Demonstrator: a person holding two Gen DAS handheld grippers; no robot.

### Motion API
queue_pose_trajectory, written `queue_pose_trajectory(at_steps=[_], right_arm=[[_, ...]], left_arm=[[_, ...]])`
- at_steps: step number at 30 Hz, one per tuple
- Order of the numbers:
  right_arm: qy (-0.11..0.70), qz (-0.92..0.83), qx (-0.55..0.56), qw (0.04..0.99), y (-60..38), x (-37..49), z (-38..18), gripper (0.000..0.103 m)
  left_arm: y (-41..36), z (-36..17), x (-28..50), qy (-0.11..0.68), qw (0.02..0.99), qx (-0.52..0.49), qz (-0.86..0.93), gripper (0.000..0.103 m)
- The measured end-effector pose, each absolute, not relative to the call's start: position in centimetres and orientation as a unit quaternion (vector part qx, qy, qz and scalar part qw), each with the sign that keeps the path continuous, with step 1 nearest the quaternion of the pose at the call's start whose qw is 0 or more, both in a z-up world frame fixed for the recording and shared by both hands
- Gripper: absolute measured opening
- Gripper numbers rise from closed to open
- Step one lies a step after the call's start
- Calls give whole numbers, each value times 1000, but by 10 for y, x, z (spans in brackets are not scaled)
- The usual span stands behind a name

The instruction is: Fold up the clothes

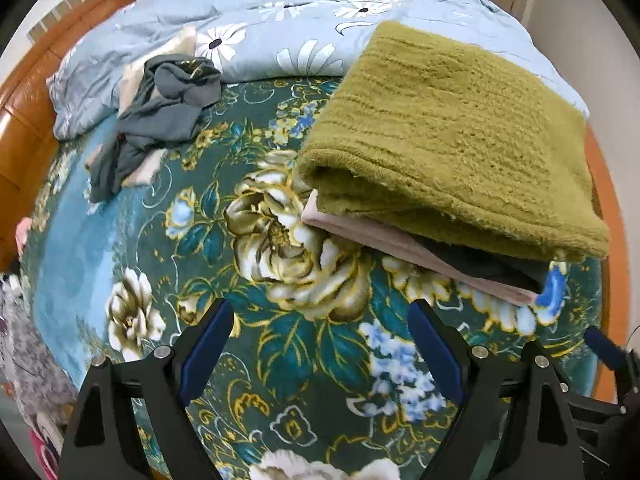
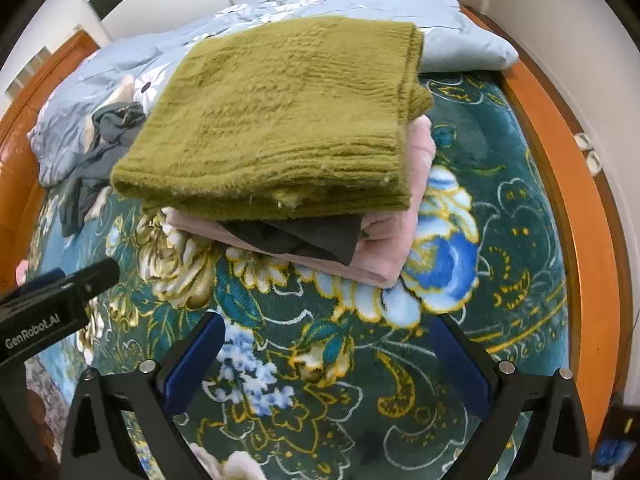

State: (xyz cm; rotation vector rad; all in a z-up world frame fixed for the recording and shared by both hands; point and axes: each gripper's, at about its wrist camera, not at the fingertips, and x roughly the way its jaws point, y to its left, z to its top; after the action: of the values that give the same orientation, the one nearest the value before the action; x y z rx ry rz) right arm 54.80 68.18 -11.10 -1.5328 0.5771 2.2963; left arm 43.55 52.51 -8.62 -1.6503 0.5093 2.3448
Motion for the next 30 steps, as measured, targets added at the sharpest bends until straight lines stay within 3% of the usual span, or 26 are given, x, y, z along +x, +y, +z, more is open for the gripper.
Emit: queue_pose_trajectory(at_steps=[16,30], right_arm=[[224,789,-554,146,697,540,-157,103],[224,790,-552,147,704,535,-161,103]], left_arm=[[542,-137,444,224,85,-587,773,89],[553,-144,439,216,82,-596,769,89]])
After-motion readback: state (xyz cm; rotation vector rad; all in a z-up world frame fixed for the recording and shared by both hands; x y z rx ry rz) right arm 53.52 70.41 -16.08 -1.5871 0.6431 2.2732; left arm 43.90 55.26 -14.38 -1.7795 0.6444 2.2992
